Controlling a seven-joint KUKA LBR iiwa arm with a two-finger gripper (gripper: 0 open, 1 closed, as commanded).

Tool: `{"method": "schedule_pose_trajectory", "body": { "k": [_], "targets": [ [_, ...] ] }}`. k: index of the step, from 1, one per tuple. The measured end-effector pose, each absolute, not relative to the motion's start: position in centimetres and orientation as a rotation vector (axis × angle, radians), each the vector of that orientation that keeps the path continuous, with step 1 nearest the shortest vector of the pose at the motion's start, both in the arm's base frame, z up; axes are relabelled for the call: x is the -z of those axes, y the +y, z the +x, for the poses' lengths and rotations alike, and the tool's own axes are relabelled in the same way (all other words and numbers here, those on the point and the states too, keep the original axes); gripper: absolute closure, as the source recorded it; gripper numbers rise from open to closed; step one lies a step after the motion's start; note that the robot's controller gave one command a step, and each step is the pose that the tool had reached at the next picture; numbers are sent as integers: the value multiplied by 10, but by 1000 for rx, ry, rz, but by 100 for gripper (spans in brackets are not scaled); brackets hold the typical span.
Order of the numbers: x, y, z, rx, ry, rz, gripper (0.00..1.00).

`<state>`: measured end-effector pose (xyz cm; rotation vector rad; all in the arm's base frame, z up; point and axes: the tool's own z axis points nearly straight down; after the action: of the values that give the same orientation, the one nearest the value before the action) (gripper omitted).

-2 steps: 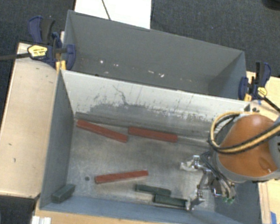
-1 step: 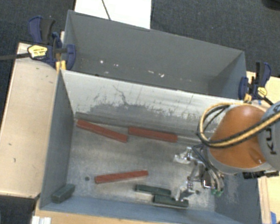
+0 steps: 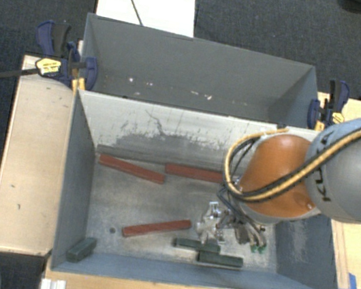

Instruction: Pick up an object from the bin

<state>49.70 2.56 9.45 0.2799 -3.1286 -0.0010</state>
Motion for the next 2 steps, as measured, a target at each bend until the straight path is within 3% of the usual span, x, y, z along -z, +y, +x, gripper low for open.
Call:
{"method": "schedule_pose_trajectory", "body": {
  "k": [1,2],
  "targets": [
    [-94,26,497,0,-3128,283,0],
    [-94,25,497,0,-3128,285,0]
  ]
}}
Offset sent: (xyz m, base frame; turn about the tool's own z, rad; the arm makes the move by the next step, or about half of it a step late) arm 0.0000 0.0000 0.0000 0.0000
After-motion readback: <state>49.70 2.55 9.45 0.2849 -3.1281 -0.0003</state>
